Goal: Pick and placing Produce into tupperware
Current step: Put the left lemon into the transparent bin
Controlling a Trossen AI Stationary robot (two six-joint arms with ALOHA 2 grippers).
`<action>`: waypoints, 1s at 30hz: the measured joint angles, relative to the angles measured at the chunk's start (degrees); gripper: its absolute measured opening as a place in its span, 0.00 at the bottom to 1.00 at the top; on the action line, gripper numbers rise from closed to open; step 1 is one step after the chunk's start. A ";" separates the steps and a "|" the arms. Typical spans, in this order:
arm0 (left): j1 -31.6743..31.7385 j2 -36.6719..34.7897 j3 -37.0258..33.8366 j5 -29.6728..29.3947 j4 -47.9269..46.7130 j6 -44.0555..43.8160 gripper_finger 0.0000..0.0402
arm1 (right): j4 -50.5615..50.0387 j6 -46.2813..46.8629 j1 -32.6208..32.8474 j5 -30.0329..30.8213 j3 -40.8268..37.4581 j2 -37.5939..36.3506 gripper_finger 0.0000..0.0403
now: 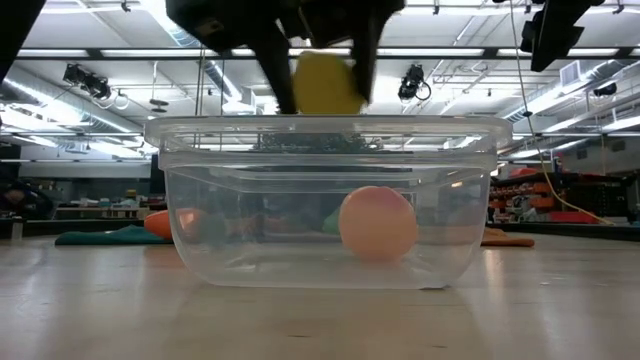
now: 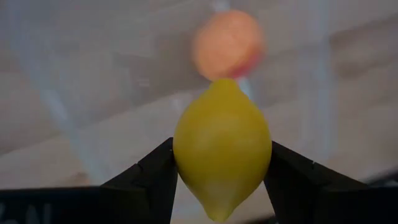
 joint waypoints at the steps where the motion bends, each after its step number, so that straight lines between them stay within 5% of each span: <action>1: 0.06 0.76 0.00 -0.27 -0.36 -0.26 0.51 | 0.04 -0.02 0.00 0.00 -0.02 -0.02 0.36; 30: -0.19 6.40 -5.70 1.90 7.57 -1.86 0.51 | 0.11 -1.60 0.00 0.04 -0.02 -0.04 0.36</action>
